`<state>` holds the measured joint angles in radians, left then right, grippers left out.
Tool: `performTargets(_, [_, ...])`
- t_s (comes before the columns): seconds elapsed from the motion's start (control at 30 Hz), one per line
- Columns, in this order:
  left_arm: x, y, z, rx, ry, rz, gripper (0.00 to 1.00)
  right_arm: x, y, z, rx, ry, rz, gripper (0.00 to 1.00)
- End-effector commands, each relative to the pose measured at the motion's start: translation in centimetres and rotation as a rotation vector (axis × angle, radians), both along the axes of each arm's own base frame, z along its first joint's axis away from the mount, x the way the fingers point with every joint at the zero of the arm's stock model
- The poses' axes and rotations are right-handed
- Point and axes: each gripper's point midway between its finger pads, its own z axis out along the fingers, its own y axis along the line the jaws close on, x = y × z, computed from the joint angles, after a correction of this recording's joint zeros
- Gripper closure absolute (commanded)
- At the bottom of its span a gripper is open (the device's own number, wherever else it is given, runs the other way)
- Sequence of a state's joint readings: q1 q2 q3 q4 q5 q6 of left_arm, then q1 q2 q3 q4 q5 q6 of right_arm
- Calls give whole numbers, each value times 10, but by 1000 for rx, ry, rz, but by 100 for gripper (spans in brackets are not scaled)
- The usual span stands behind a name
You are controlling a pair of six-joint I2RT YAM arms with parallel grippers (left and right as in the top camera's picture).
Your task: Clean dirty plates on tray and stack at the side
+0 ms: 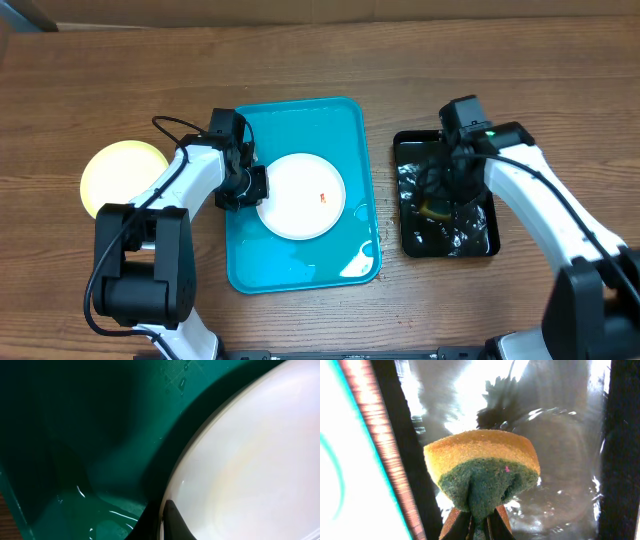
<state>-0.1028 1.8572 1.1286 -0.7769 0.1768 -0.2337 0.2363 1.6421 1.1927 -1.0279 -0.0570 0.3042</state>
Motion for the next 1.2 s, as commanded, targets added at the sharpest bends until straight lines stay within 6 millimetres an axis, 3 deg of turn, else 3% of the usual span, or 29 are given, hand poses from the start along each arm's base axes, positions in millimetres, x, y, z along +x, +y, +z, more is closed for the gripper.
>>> performTargets(0.0, [-5, 6, -10, 26, 26, 3, 96, 2, 50, 38, 242, -96, 205, 96])
performTargets(0.13, [-6, 6, -10, 25, 28, 3, 96, -8, 98, 55, 418, -114, 314, 96])
performTargets(0.3, [-7, 3, -9, 14, 33, 1, 96, -7, 140, 59, 395, -194, 374, 96])
performTargets(0.47, [-10, -2, -9, -2, 44, -8, 96, 7, 163, 50, 233, -322, 352, 96])
performTargets(0.7, [-12, -9, -9, -2, 43, -38, 96, 16, 217, 17, 258, -372, 439, 96])
performTargets(0.93, [-14, -17, -9, -1, 40, -80, 96, 21, 243, -16, 294, -362, 465, 96])
performTargets(1.17, [-14, -18, -9, -1, 39, -82, 96, 12, 237, -56, 232, -268, 450, 96])
